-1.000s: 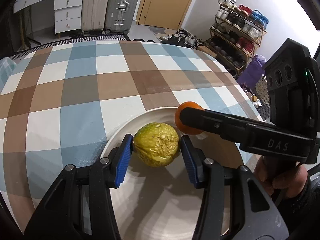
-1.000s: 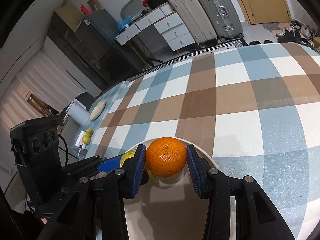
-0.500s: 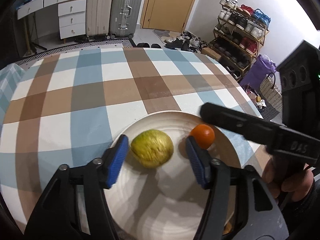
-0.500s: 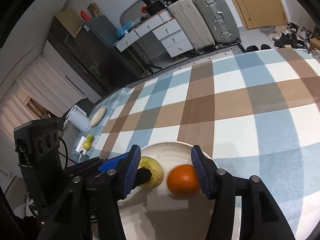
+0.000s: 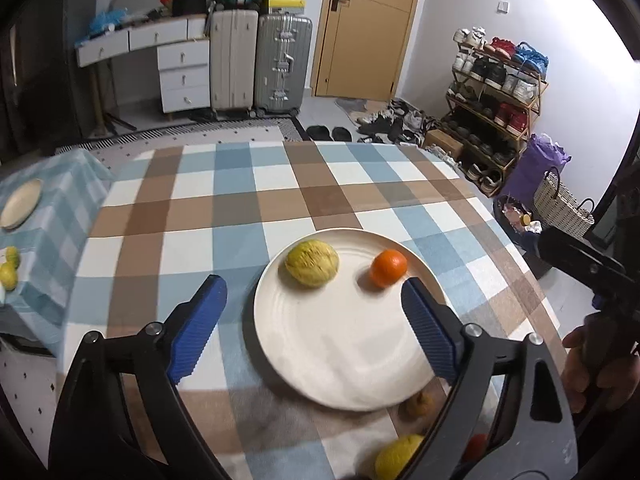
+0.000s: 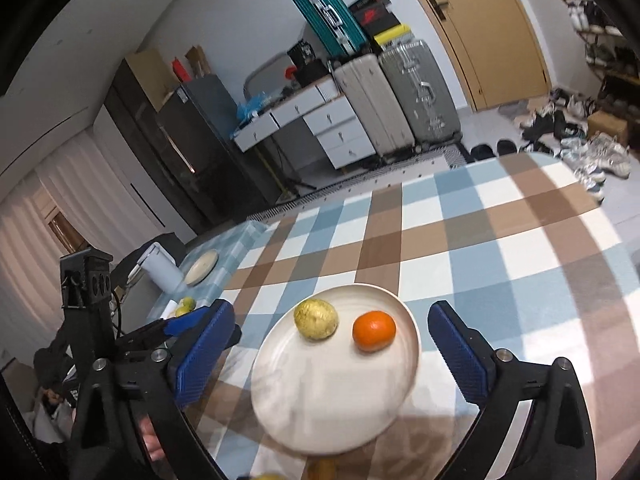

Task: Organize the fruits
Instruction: 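Open both grippers and withdraw them from the plate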

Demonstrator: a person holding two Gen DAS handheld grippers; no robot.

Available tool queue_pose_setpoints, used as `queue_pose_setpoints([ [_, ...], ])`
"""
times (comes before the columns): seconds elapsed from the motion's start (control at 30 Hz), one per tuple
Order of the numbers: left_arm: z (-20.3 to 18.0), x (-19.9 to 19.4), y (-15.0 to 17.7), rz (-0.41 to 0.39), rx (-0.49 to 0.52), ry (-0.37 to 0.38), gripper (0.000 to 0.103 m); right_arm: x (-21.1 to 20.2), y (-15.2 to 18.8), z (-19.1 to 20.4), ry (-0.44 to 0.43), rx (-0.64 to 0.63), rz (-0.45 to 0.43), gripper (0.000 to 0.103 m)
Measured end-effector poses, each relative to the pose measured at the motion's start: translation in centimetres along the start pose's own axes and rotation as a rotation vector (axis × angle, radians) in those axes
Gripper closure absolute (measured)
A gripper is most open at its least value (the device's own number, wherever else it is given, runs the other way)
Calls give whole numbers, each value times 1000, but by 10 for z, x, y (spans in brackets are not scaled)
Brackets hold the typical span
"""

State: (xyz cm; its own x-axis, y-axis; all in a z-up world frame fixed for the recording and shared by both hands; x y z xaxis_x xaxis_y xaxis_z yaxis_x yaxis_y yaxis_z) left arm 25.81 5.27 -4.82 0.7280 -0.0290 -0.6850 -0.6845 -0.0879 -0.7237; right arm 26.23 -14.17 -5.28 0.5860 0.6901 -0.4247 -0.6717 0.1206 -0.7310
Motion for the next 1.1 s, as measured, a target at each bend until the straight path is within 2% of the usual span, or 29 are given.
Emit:
queue_pose_setpoints([
  [0.07,-3,-16,7,-13,0,1,8,-17,7,8,6,-23,-22,0],
  [0.1,-3,-24,11,-21,-3,1,1,-24,11,12,11,-40,-31,0],
  [0.3,-9,-73,37,-70,-5,3,1,-68,43,38,51,-127,-85,0],
  [0.43,-14,-97,61,-76,2,4,1,-85,72,47,55,-148,-88,0],
  [0.57,-16,-114,90,-70,2,2,1,-98,98,56,136,-198,-113,0],
  [0.63,-15,-119,102,-63,-1,0,1,-102,107,59,132,-205,-119,0],
  [0.77,-9,-125,130,-39,-28,1,1,-107,126,61,131,-213,-103,0],
  [1.0,0,-112,165,-5,-43,-23,1,-102,163,54,139,-211,8,0],
  [1.1,1,-106,179,25,-53,-1,1,-99,181,48,159,-216,60,0],
])
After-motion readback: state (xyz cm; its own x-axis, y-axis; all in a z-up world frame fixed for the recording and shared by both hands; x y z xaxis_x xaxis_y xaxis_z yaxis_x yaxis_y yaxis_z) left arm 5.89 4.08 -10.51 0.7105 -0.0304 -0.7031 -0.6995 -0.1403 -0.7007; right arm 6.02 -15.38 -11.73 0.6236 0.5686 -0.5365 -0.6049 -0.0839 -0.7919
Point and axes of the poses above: each gripper's, at about its wrist camera, not at the fingertips, and x roughly the way its jaws point, z to its left, y to its underside, the point moved 3 cm from there along x, roughly the way its jaws point, and after that the axes turned 5 degrees about -y, right-handed, at the moved point
